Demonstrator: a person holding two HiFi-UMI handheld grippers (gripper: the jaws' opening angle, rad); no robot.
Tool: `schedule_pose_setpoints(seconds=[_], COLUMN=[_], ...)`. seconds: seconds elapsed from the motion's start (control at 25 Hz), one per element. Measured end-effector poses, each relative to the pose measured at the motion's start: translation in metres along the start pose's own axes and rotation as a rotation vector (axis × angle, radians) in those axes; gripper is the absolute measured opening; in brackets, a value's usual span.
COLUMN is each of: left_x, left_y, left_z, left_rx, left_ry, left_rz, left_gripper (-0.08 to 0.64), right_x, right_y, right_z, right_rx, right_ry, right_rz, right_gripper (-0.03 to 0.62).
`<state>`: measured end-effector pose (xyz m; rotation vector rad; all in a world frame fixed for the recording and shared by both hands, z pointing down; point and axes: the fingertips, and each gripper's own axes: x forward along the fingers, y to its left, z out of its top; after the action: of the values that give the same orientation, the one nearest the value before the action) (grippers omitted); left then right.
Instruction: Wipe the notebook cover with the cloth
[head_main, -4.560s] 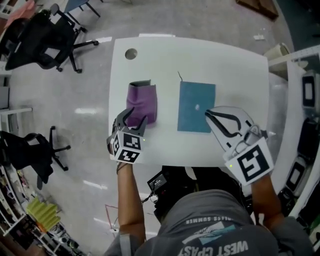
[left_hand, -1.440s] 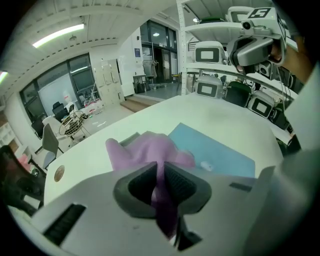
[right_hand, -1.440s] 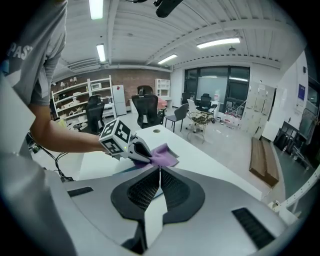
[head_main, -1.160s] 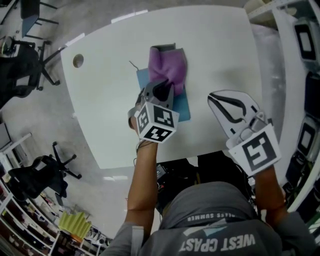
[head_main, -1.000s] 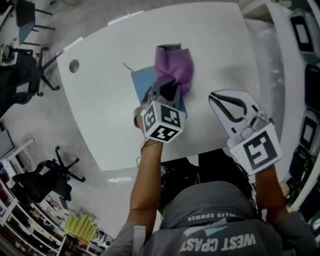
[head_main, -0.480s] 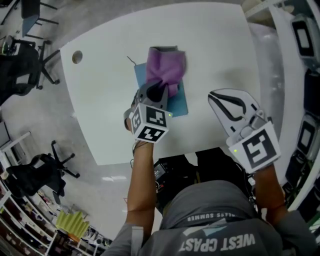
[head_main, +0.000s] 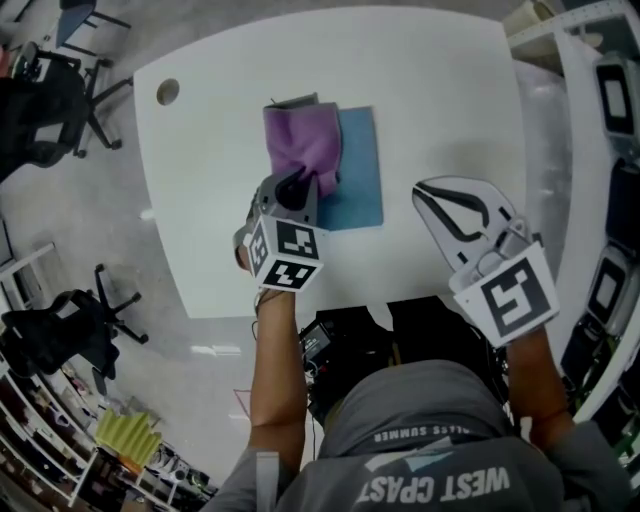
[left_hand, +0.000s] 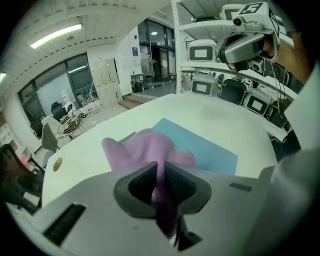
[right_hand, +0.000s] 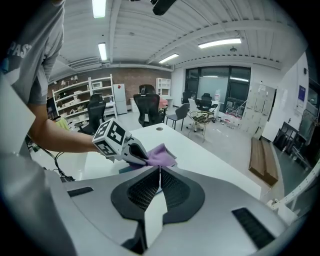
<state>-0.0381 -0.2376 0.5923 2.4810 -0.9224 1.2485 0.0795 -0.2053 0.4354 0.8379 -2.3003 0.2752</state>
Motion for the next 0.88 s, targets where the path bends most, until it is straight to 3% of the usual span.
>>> schedule_pose_setpoints(seconds=[0.48,0.68,0.88], left_x=[0.044,0.042,0.026], left_y=[-0.102,-0.104,-0.083], left_z=[0.069,0.067,0.043], left_rx=[0.137,0.130,0.111], left_ry=[-0.046,-0.052,-0.034], left_rz=[-0.197,-0.209,-0.164], left_gripper=[0.044,0.044,0.044], right_x=[-0.040,-0.045,-0.036], right_y=[-0.028,-0.029,-0.020], right_z=[-0.043,-0.046,-0.035], right_rx=[0.096,0.093,0.061], right_ry=[0.012,0.017,0.013], right_rz=[-0.096,-0.100,-0.071], right_gripper=[0.032,0.032,0.032])
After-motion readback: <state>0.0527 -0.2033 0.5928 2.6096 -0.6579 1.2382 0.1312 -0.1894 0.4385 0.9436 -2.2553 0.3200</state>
